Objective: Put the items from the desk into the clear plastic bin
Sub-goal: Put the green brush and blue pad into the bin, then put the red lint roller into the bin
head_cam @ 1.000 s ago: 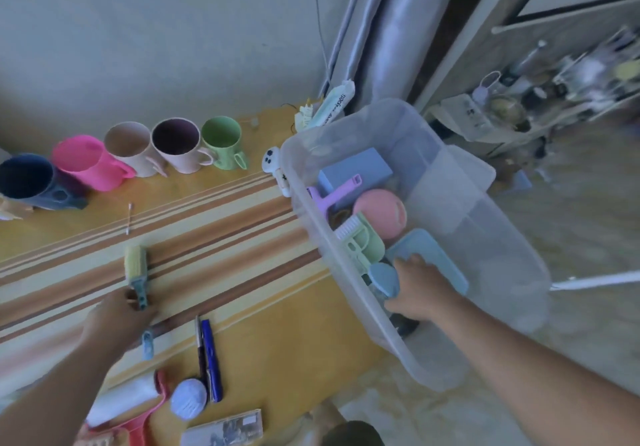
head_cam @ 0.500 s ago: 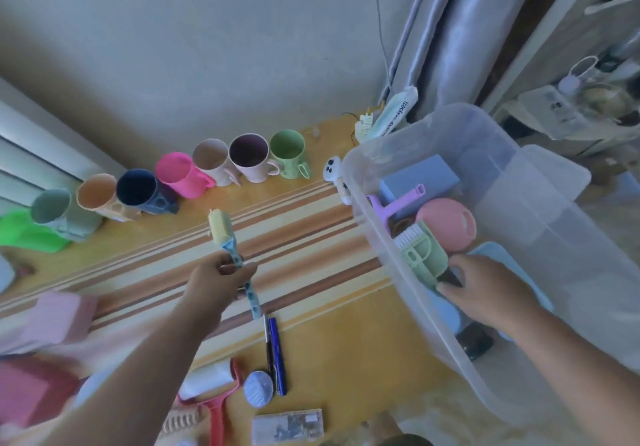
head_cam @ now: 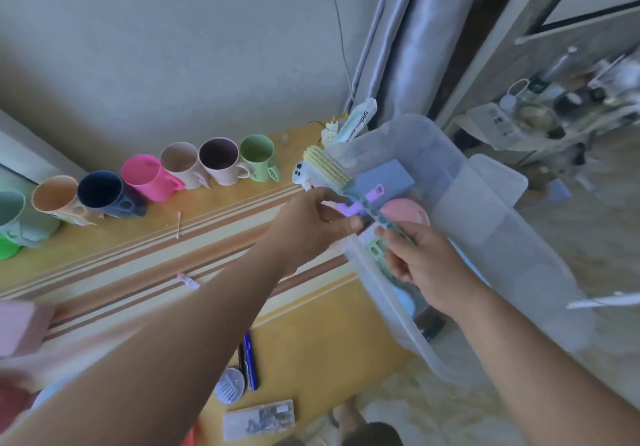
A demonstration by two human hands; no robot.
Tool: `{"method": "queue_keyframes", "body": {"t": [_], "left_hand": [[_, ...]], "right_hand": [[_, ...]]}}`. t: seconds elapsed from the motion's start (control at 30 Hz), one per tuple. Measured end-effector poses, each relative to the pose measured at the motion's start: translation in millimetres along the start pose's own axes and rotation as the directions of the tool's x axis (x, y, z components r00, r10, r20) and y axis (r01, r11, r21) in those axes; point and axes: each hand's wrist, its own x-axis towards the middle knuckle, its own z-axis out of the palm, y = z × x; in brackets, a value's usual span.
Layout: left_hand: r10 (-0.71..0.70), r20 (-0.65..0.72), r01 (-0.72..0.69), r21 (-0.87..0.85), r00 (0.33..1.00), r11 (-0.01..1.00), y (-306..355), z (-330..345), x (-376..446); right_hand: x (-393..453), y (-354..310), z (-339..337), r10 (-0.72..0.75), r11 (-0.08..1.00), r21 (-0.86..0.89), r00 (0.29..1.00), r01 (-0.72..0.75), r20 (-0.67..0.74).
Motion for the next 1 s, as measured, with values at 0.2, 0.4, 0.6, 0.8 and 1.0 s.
{"method": "queue_keyframes", "body": {"t": [0.2,0.4,0.6,0.8,1.0], "left_hand": [[-0.320,-0.258,0.391,0.307,0.912,0.868,-168.0,-79.7,-90.2],[-0.380,-0.407,0.553,0.523,0.831,0.649,-265.4,-121.2,-204.1],[-0.465,-0.206,0.470,0.671,0.861,0.573,-291.8,-111.3,-221.3],[-0.415,-0.205,0.417,0.743,0.887,0.523,-299.3,-109.8,-208.7],[-0.393,-0.153,0.383,0.689,0.907,0.616,-297.9,-116.7,-192.0]], "right_hand": [[12.5,76.3,-32.3,0.286,0.932,-0.200,0.952,-0.302,-0.108],[24.7,95.7,-20.7,0.294,0.704,-0.641,0.947,-0.304,-0.127],[30.1,58.9,-2.3,0.214,0.520,-0.799,0.952,-0.302,-0.220],[9.3,-7.1,47.1,-0.322,0.649,-0.760,0.917,0.035,-0.233],[-17.4,14.5,161.6,-0.471,0.600,-0.695,0.877,0.395,0.092]]}}
